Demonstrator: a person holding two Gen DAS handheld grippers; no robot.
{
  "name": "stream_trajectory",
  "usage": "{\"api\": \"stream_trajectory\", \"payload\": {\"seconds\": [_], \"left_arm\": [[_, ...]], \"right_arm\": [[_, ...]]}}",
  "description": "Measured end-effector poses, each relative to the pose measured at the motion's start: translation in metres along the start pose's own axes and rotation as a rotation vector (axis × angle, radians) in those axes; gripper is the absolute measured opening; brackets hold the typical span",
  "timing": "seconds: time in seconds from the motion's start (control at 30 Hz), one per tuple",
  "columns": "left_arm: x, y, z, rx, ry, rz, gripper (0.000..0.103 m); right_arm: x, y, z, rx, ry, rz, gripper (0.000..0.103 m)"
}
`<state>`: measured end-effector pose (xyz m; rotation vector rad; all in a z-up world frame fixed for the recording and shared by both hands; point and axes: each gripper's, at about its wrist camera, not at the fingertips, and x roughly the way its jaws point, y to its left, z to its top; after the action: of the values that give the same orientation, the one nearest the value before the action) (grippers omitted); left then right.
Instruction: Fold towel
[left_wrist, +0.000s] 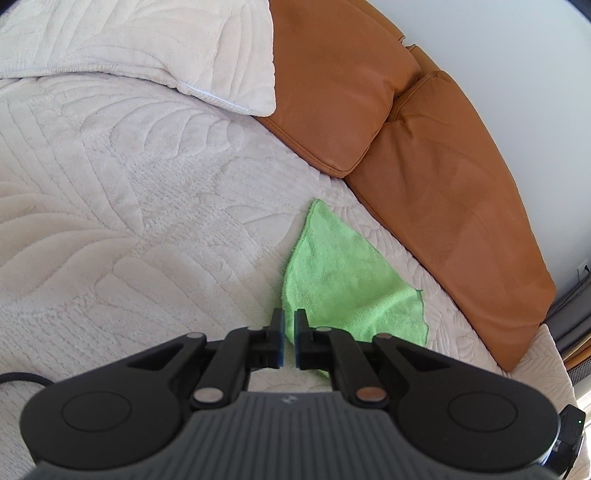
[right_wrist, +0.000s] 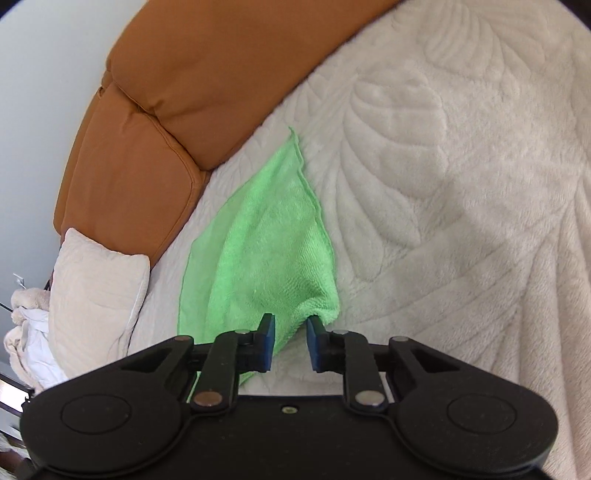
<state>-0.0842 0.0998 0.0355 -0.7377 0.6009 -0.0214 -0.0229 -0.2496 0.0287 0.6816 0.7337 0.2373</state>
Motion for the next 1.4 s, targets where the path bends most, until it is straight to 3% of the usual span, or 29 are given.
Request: {"api": "stream_trajectory", "payload": {"seconds": [0.1,0.17,0.23,0.3,0.5,0.67,0.8,0.87,0.93,1.0,1.13,1.33,1.37,1.4], "left_arm": [[0.002,-0.002,-0.002,0.013,0.0,0.006,0.006],[0.002,-0.003,-0.002,0.018,0.001,0.006,0.006],[0.001,-0.003,-0.002,0.019,-0.005,0.008,0.007],[-0.001,-0.003,-0.002,0.024,-0.019,0.018,0.007],[0.009,-0.012,0.006,0.042,-0.036,0.041,0.007],[0.03,-0.01,0.004,-0.02,0.027,0.022,0.007],[0.035,-0.009,0.003,-0.039,0.043,0.031,0.012],[0.034,-0.008,0.003,-0.058,0.037,0.05,0.023],[0.029,-0.003,0.003,-0.102,0.025,0.051,0.054],[0.023,0.0,0.003,-0.131,0.004,0.023,0.07],[0.02,-0.007,0.003,-0.097,-0.013,0.002,0.07],[0.038,-0.015,-0.004,-0.045,0.034,0.002,0.068],[0.039,-0.017,-0.006,-0.024,0.024,0.01,0.065],[0.039,-0.019,-0.007,-0.001,0.013,0.019,0.051]], "right_arm": [[-0.004,0.021,-0.006,-0.175,-0.057,-0.065,0.005],[-0.004,0.033,-0.011,-0.278,-0.033,-0.09,0.005],[-0.008,0.051,-0.018,-0.442,0.052,-0.076,0.012],[-0.022,0.065,-0.024,-0.574,0.055,-0.086,0.026],[-0.014,0.028,-0.005,-0.42,0.062,-0.127,0.028],[-0.007,-0.007,0.011,-0.268,0.067,-0.161,0.027],[-0.002,-0.002,0.002,-0.267,0.094,-0.137,0.03],[-0.005,0.0,0.001,-0.257,0.09,-0.127,0.032],[-0.009,0.0,0.001,-0.225,0.085,-0.107,0.032],[-0.01,-0.004,0.004,-0.158,0.084,-0.067,0.033],[-0.013,-0.01,0.008,-0.076,0.083,-0.03,0.033],[-0.012,-0.01,0.009,-0.076,0.07,-0.046,0.033],[-0.01,-0.01,0.009,-0.077,0.072,-0.053,0.033],[-0.007,-0.01,0.009,-0.076,0.071,-0.063,0.033]]}}
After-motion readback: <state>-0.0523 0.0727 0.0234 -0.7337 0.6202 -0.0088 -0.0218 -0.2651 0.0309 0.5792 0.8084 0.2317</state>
